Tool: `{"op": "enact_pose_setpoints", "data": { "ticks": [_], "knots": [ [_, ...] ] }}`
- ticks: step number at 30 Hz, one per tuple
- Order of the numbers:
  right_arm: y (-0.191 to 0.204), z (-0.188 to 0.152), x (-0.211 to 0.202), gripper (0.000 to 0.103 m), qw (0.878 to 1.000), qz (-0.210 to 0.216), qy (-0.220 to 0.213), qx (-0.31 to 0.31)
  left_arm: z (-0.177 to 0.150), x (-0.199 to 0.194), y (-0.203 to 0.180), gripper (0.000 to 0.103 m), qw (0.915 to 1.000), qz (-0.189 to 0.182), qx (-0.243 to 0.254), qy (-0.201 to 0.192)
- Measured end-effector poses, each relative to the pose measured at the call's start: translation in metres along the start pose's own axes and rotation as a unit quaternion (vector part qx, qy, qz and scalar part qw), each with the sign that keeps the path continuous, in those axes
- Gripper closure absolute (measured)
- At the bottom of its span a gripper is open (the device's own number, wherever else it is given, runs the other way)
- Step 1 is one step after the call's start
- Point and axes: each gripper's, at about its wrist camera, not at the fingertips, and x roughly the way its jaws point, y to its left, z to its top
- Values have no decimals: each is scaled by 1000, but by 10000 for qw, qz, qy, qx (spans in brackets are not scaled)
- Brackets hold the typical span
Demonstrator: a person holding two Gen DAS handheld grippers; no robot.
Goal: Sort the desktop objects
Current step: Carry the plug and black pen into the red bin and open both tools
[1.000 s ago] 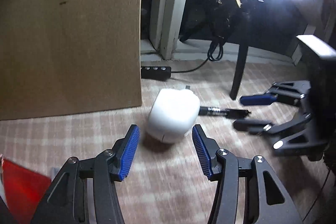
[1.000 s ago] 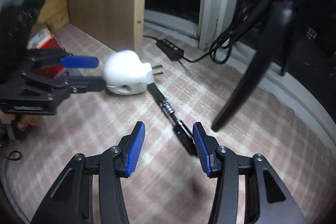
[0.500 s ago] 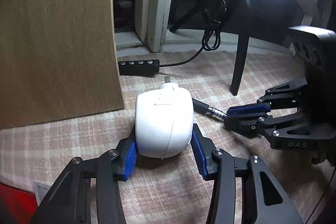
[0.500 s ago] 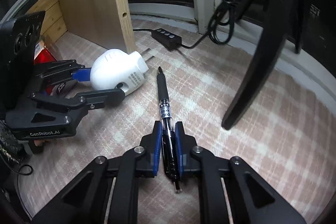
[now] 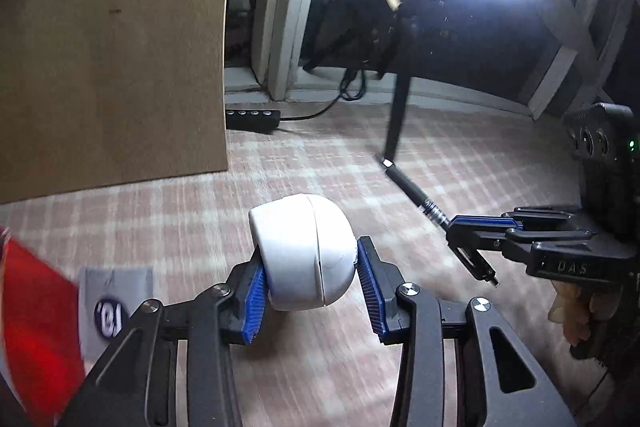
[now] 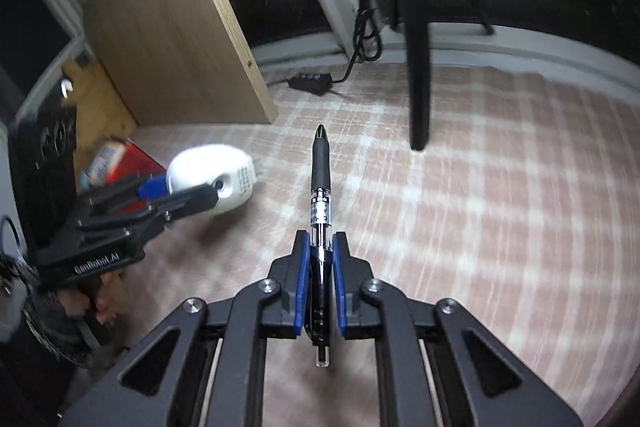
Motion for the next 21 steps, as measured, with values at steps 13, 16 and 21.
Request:
{"op": "enact_pose_setpoints", "data": {
  "ticks": [13, 16, 21],
  "knots": [
    [100, -37, -71, 92, 9973, 607, -384, 126, -39, -156, 11, 64, 9975, 256, -181, -636],
    [140, -32, -70, 92, 9954, 852, -410, -155, -49, -196, 40, 64, 9941, 629, -333, -820],
    [210, -35, -52, 92, 9904, 1190, -357, -602, -60, -249, 87, 64, 9845, 1312, -515, -1042]
  ]
}}
